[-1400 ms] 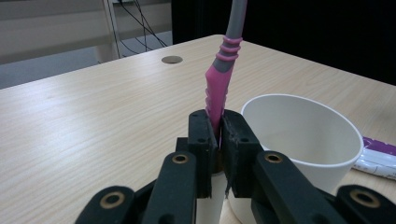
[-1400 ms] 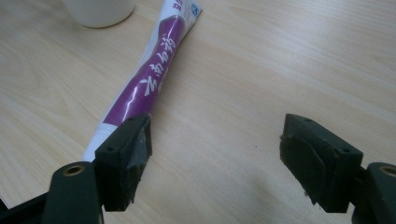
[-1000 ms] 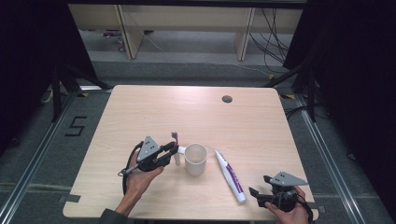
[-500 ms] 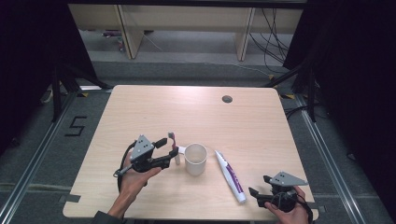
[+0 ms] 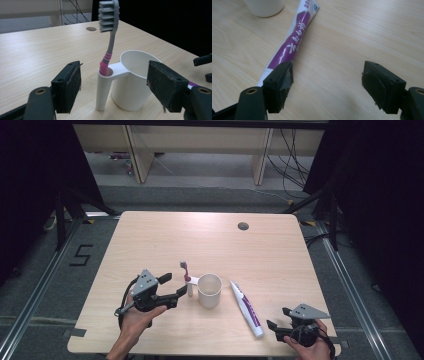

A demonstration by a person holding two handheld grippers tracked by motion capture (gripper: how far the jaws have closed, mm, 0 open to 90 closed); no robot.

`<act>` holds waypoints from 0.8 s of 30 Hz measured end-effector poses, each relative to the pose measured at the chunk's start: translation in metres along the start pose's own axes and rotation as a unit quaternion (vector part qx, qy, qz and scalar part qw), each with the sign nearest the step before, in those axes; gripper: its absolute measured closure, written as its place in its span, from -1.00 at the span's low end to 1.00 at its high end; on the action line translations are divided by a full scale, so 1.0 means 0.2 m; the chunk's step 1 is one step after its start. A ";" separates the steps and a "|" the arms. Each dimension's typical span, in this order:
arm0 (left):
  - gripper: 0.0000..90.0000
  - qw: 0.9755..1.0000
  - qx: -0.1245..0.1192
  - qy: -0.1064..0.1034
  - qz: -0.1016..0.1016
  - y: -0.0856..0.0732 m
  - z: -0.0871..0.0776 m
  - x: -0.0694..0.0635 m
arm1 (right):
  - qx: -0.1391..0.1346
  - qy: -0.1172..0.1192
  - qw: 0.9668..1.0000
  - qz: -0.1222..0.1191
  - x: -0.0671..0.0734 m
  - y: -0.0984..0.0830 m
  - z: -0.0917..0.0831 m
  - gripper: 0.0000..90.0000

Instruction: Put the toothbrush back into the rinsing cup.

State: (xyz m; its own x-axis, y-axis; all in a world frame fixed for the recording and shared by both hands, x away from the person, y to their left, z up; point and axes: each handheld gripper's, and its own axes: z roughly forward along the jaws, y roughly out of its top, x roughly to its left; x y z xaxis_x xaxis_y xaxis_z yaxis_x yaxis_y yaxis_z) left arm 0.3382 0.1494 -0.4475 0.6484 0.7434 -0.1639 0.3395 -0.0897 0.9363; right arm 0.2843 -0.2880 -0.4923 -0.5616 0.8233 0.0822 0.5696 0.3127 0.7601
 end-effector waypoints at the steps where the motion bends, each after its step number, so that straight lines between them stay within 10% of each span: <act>1: -0.40 1.000 0.002 0.001 0.000 0.00 0.00 0.00 | -0.002 -0.001 1.000 -0.004 0.00 0.00 0.00 -0.41; 24: -0.46 1.000 0.022 -0.003 0.001 -0.07 -0.11 0.00 | -0.013 -0.005 1.000 -0.013 -0.02 0.00 -0.01 -0.41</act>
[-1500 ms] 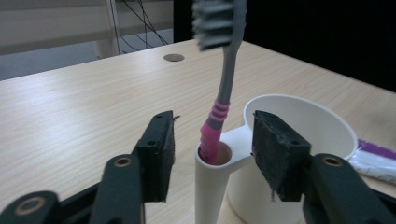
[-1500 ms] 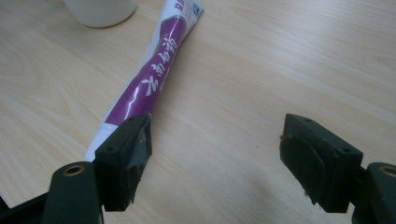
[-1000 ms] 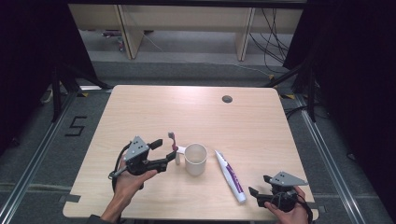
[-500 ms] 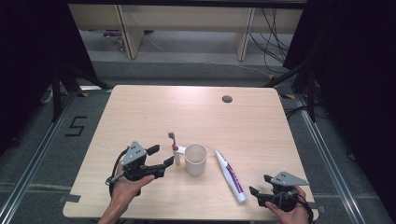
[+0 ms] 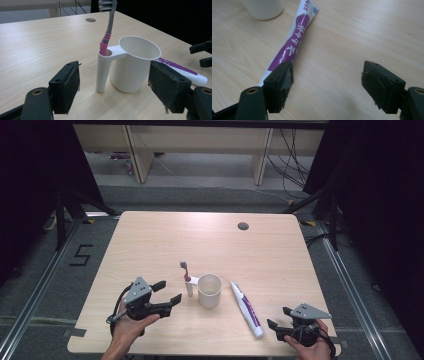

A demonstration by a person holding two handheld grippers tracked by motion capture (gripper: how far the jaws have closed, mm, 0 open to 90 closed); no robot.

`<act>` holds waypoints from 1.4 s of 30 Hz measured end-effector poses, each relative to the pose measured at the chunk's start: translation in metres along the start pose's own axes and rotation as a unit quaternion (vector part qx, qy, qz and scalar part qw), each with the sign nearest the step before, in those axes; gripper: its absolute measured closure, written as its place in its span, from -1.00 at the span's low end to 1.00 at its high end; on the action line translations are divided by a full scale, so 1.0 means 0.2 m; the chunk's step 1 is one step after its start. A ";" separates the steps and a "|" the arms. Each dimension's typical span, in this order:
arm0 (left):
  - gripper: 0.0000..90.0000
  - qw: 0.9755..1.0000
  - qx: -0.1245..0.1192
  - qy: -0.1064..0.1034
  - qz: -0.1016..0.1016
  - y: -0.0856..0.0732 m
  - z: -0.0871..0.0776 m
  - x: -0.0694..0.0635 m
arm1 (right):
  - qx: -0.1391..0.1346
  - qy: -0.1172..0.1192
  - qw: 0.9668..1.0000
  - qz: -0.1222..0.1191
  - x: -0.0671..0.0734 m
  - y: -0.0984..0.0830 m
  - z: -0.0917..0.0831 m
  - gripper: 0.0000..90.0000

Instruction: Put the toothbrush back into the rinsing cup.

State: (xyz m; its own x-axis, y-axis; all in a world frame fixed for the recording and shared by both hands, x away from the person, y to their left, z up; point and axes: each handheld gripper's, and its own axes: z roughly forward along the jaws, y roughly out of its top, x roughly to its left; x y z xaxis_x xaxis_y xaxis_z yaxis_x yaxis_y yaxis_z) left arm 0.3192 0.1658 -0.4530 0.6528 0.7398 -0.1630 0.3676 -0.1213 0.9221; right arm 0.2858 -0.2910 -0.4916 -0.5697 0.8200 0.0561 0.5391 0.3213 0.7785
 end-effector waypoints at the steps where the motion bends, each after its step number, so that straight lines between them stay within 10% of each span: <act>1: -0.46 1.000 -0.004 -0.004 -0.003 -0.01 0.00 0.00 | 0.000 0.000 1.000 0.000 0.00 0.00 0.00 -0.41; 42: -0.59 0.999 0.052 -0.005 0.006 -0.28 -0.20 -0.11 | -0.002 0.010 1.000 0.014 0.00 0.01 0.02 -0.41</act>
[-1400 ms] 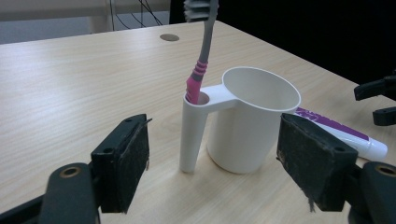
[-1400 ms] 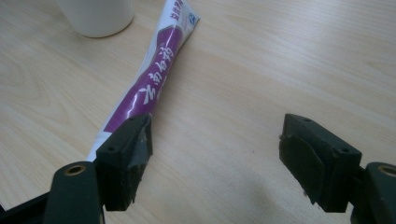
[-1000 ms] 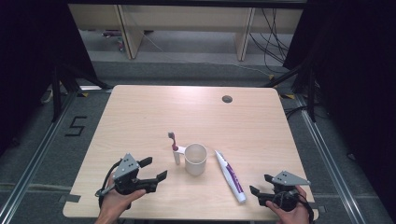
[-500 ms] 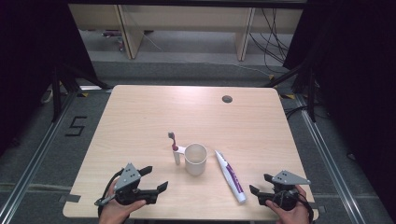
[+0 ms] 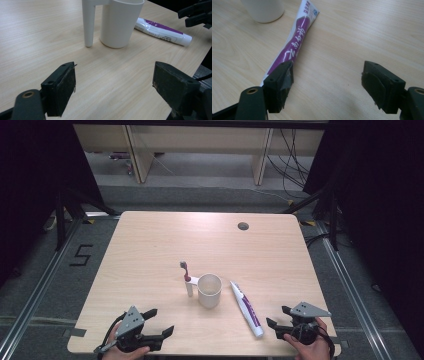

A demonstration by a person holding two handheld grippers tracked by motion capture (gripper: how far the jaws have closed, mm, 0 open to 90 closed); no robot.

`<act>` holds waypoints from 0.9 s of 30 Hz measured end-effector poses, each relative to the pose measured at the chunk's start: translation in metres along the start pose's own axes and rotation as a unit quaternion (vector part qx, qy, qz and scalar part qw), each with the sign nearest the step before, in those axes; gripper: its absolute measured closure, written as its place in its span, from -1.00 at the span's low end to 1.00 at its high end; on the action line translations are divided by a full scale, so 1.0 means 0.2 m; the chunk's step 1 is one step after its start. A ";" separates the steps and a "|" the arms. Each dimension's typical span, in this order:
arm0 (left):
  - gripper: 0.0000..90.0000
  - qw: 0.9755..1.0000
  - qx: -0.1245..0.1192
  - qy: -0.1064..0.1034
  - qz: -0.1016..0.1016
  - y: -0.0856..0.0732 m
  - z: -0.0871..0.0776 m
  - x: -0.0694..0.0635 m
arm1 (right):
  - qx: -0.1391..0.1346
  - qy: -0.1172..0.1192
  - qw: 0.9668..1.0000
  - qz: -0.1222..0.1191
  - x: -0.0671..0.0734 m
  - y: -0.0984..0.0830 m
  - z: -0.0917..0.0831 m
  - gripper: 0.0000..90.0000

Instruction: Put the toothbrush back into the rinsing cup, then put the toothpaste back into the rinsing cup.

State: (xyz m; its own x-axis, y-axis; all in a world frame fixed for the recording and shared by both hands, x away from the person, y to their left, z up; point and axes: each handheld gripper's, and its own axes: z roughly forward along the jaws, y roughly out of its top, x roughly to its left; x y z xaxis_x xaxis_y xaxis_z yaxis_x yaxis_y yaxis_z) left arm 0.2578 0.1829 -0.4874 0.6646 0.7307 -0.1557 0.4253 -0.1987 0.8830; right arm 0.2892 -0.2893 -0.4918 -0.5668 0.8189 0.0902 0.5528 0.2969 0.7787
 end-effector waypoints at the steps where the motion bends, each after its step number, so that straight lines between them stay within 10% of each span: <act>1: -0.59 1.000 -0.002 0.000 0.002 -0.01 0.00 0.00 | 0.003 -0.001 1.000 -0.002 0.00 0.00 0.00 -0.41; 27: -0.61 0.997 0.064 0.013 0.042 -0.15 -0.03 -0.10 | 0.002 0.012 1.000 -0.016 0.03 0.11 -0.03 -0.37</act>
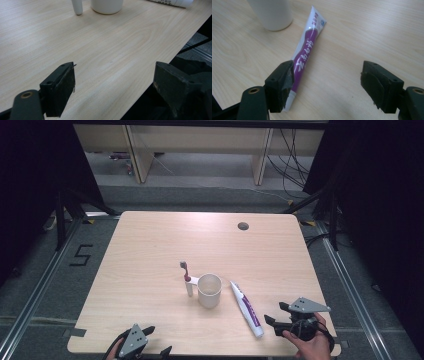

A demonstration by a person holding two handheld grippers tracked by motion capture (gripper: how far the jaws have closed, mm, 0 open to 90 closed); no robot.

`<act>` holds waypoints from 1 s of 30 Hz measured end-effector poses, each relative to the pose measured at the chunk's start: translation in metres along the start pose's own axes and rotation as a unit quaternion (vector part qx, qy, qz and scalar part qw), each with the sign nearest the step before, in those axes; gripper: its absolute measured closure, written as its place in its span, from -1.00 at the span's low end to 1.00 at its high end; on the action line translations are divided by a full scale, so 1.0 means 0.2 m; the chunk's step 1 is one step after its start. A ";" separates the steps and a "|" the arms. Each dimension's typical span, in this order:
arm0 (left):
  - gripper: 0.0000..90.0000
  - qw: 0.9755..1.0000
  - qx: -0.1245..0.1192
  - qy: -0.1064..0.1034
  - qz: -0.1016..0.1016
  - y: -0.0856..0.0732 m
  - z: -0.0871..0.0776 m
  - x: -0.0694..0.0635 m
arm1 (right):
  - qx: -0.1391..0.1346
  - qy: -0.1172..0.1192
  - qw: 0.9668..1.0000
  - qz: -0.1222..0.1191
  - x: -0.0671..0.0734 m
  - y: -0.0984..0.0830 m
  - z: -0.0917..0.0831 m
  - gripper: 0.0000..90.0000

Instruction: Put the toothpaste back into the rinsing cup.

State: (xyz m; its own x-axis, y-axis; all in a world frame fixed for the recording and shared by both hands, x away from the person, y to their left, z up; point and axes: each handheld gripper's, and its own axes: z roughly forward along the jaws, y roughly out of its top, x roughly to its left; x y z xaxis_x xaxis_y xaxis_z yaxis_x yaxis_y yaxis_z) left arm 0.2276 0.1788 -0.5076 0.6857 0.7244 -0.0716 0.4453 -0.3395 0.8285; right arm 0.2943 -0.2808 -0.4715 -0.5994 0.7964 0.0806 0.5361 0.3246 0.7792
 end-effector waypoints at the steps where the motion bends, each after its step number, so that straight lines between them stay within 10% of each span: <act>1: -0.61 1.000 0.004 0.002 0.005 0.00 0.00 0.00 | 0.001 0.002 1.000 -0.004 0.00 0.01 0.00 -0.36; 15: -0.61 1.000 0.014 0.002 0.004 -0.02 0.01 0.00 | 0.080 0.014 0.997 -0.016 0.05 0.18 0.15 -0.34; 22: -0.61 1.000 0.026 0.005 0.010 -0.02 0.01 0.01 | 0.096 0.031 0.992 -0.074 0.08 0.23 0.25 -0.27; 30: -0.61 1.000 0.019 0.007 0.005 -0.02 0.01 0.02 | 0.142 0.030 0.988 -0.054 0.11 0.27 0.32 -0.15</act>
State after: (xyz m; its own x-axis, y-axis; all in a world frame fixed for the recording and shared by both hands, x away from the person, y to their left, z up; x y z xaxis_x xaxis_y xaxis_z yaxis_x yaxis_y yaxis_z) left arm 0.2286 0.1816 -0.5126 0.6825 0.7288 -0.0559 0.4604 -0.3692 0.8073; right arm 0.3487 -0.2124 -0.4673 -0.6913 0.7209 0.0493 0.6074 0.5428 0.5800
